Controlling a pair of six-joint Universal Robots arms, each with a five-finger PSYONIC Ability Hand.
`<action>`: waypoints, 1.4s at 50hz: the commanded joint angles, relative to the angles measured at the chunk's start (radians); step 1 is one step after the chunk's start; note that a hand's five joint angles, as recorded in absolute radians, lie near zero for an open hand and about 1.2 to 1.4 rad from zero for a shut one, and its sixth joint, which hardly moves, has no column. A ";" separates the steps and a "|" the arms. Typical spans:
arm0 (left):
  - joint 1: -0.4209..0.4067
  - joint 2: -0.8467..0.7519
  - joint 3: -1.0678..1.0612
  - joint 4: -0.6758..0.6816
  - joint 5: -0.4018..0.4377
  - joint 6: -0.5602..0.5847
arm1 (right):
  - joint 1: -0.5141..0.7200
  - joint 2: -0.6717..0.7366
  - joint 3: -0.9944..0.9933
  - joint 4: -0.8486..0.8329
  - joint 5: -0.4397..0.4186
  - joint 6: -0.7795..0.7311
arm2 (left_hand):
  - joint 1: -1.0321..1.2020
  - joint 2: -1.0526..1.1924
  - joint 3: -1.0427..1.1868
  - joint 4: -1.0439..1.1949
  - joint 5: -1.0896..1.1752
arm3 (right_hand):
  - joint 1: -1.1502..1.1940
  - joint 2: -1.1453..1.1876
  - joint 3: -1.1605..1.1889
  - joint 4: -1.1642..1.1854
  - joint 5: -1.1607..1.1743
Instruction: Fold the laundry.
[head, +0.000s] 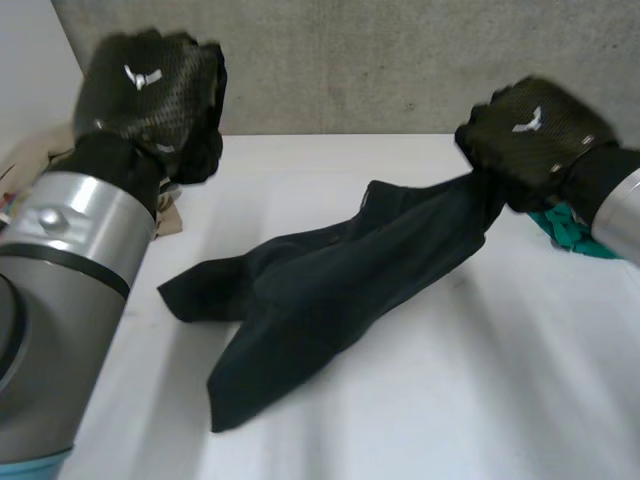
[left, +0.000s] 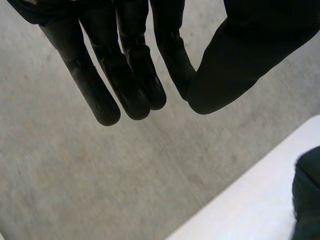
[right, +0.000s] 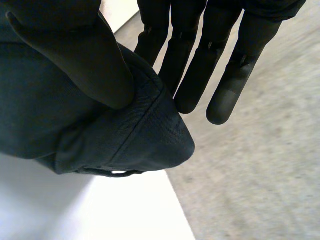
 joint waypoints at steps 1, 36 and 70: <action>-0.018 0.058 0.083 -0.078 0.058 0.022 | -0.007 -0.124 -0.085 0.064 0.019 0.089 | 0.243 0.199 0.204 0.200 0.229 | 0.319 0.237 0.217 0.197 0.266; -0.059 -0.310 -0.220 -0.363 0.324 -0.377 | -0.009 0.129 0.024 -0.046 0.210 0.107 | -0.376 -0.420 -0.415 -0.419 -0.390 | 0.319 0.237 0.217 0.197 0.266; -0.241 -0.591 0.053 -0.293 0.234 -0.569 | -0.011 0.121 0.101 -0.098 0.212 0.107 | 0.243 0.199 0.204 0.200 0.229 | 0.319 0.237 0.217 0.197 0.266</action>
